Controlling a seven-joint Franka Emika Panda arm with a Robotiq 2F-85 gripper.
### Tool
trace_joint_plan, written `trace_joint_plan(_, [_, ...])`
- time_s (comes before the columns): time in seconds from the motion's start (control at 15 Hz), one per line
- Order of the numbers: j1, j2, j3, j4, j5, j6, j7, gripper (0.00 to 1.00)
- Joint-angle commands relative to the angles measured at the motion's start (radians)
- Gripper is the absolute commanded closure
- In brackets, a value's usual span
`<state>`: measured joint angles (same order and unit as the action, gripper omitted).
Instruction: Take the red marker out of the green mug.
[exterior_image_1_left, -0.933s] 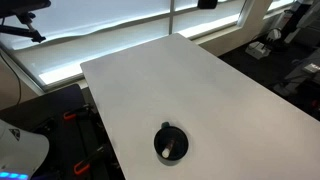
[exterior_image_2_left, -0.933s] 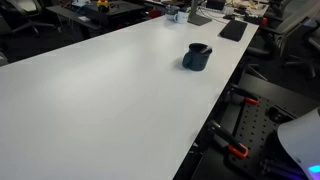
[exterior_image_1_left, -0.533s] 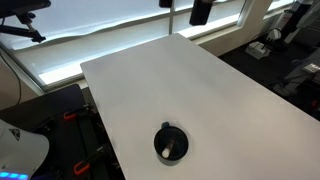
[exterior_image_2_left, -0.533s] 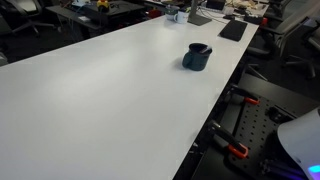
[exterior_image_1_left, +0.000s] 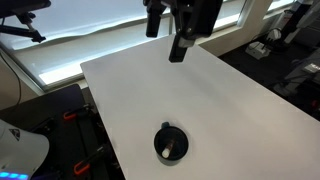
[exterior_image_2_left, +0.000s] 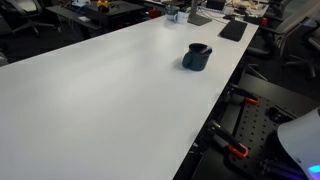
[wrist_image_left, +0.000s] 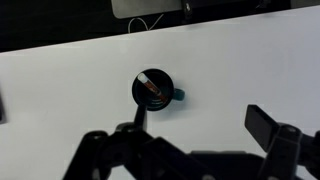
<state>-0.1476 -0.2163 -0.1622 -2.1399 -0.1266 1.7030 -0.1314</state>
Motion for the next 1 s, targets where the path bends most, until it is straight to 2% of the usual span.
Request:
trace_joint_plan(0.0, [0.000, 0.034, 0.001, -0.048, -0.043, 0.035, -0.009, 0.00])
trace_joint_plan(0.4, [-0.004, 0.118, -0.003, -0.117, -0.110, 0.123, -0.035, 0.00])
trace_joint_plan(0.6, [-0.008, 0.136, -0.007, -0.148, -0.161, 0.217, -0.121, 0.00])
trace_joint_plan(0.73, [-0.015, 0.150, -0.015, -0.160, -0.149, 0.277, -0.168, 0.00])
trace_joint_plan(0.93, [-0.015, 0.164, -0.012, -0.146, -0.140, 0.259, -0.159, 0.00])
